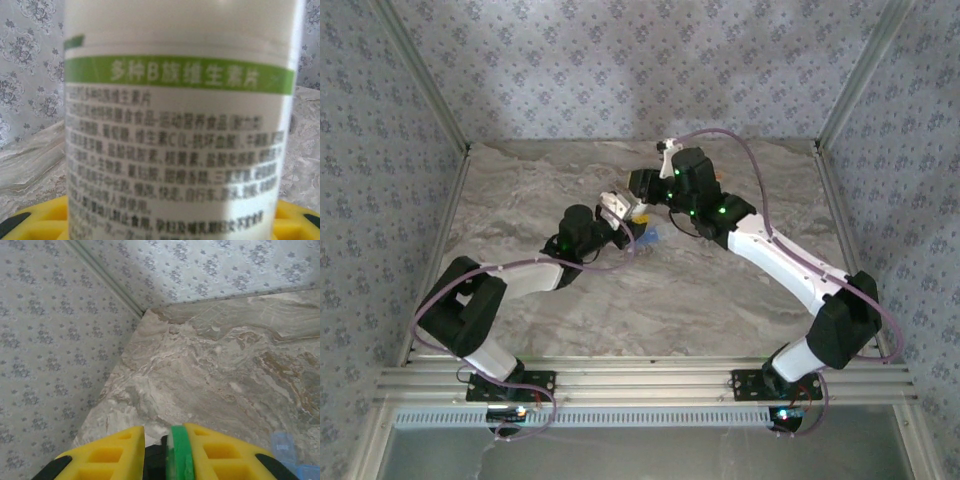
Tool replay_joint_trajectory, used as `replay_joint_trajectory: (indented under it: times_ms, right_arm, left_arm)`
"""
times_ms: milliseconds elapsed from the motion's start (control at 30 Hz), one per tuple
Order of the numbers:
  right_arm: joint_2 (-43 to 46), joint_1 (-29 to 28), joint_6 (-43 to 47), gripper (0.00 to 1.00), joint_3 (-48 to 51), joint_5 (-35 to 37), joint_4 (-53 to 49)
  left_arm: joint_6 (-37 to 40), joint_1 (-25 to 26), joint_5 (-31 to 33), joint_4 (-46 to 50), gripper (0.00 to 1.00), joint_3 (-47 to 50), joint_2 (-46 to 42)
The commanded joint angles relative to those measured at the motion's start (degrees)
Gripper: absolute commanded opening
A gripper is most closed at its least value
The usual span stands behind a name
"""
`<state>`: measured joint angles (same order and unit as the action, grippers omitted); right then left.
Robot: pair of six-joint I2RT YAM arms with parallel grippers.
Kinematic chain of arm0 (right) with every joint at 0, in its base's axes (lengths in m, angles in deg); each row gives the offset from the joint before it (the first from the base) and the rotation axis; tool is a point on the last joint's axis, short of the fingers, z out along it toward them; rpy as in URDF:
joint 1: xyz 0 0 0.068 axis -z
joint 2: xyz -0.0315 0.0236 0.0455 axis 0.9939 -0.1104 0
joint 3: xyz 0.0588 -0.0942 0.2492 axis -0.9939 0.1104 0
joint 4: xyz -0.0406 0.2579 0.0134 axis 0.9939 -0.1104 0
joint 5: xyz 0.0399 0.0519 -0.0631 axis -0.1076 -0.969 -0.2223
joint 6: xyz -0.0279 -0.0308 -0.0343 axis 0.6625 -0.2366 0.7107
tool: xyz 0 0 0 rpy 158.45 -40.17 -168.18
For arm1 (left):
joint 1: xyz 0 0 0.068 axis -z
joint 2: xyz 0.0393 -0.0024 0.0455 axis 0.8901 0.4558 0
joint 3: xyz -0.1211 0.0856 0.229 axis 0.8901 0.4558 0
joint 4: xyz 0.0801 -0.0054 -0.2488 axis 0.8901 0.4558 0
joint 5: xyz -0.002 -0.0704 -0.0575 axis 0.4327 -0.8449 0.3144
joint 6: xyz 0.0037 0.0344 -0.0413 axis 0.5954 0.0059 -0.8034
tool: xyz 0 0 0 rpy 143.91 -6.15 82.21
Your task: Sort the pills into containers
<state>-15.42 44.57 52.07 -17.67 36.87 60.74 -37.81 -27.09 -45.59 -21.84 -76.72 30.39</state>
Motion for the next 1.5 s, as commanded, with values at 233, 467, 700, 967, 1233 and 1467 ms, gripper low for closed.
replay_joint_trajectory:
  times_ms: [233,467,700,967,1233,1467]
  right_arm:
    - [-3.05,-3.2,4.28,0.34,-6.04,-8.58,-9.85]
    - [-1.57,-2.89,6.02,0.44,-6.96,-6.89,-13.0]
    - [2.58,0.29,9.59,0.48,-8.78,-6.8,-18.96]
    - [8.72,12.15,6.28,0.55,-4.11,-11.61,-20.22]
    - [5.38,14.87,9.46,0.58,-3.97,-17.07,-21.72]
    - [0.91,9.45,10.51,0.71,-5.04,-18.49,-18.95]
  left_arm:
    - [0.15,-0.03,0.33,4.57,0.0,-3.55,0.86]
    - [-0.02,-0.38,-1.69,3.08,0.0,-2.53,0.43]
    - [-0.71,-1.05,-4.17,0.67,0.0,-1.15,-0.01]
    - [-0.33,-1.64,-7.17,-0.59,0.0,0.05,-1.05]
    - [-0.77,-2.03,-9.62,-0.03,0.0,-0.55,-1.33]
    - [-1.13,-1.89,-10.1,1.33,0.0,-1.58,-0.89]
